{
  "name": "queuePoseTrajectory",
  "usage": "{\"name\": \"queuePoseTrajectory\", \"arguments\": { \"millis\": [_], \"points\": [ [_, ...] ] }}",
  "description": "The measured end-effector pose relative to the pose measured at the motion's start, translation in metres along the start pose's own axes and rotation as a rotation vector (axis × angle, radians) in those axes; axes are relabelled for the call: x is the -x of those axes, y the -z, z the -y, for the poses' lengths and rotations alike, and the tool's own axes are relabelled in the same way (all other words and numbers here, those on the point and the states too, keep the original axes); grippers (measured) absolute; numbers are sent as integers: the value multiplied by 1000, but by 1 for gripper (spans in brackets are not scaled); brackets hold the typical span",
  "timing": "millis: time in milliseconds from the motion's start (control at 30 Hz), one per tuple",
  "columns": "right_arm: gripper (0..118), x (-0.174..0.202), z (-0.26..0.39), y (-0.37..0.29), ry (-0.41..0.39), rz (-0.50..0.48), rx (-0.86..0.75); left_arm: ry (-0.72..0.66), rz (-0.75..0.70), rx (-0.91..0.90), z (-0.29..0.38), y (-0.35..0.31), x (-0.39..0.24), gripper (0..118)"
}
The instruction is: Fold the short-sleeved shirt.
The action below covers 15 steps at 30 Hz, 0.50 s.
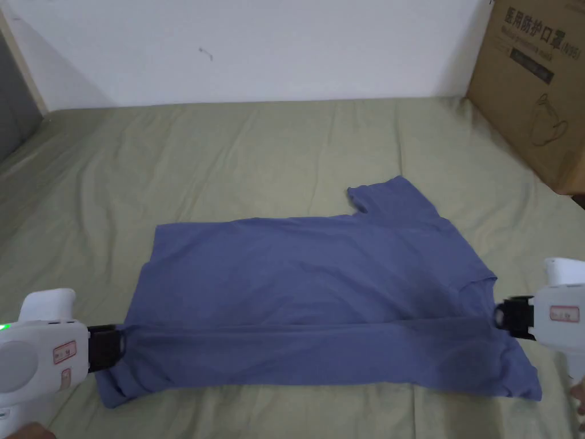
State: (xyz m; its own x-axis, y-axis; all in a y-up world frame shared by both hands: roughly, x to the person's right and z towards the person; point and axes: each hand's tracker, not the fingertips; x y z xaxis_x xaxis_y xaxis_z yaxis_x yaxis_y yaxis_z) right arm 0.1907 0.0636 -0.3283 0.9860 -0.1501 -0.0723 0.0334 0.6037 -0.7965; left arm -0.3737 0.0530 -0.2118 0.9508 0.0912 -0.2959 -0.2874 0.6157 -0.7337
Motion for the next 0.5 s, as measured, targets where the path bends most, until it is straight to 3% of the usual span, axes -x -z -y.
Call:
{"name": "queuePoseTrajectory", "arguments": {
  "millis": [33, 200, 233, 267, 300, 333, 367, 400, 433, 500],
  "points": [
    [0, 3, 9, -3, 15, 3, 4, -17, 6, 10, 8, -2, 1, 0],
    [0, 9, 46, -1, 66, -38, 58, -80, 4, -18, 45, -7, 5, 0],
    [0, 12, 51, -2, 69, -36, 57, -101, -7, -14, 46, -4, 7, 7],
    [0, 12, 54, -2, 67, -38, 59, -131, -8, -11, 46, -2, 10, 25],
    [0, 14, 57, -2, 54, -39, 70, -170, -4, -1, 44, 0, 13, 54],
    [0, 16, 58, -3, 40, -35, 74, -188, 17, 27, 42, 6, 15, 92],
    [0, 18, 61, -4, 34, -35, 75, -207, 35, 44, 43, 12, 16, 103],
    [0, 18, 62, -4, 30, -36, 76, -189, 36, 25, 43, 19, 14, 101],
    [0, 16, 62, -4, 29, -37, 77, -189, 40, 30, 45, 27, 10, 84],
    [0, 16, 65, -3, 40, -39, 84, -156, -21, 126, 50, 50, 10, 67]
  ]
}}
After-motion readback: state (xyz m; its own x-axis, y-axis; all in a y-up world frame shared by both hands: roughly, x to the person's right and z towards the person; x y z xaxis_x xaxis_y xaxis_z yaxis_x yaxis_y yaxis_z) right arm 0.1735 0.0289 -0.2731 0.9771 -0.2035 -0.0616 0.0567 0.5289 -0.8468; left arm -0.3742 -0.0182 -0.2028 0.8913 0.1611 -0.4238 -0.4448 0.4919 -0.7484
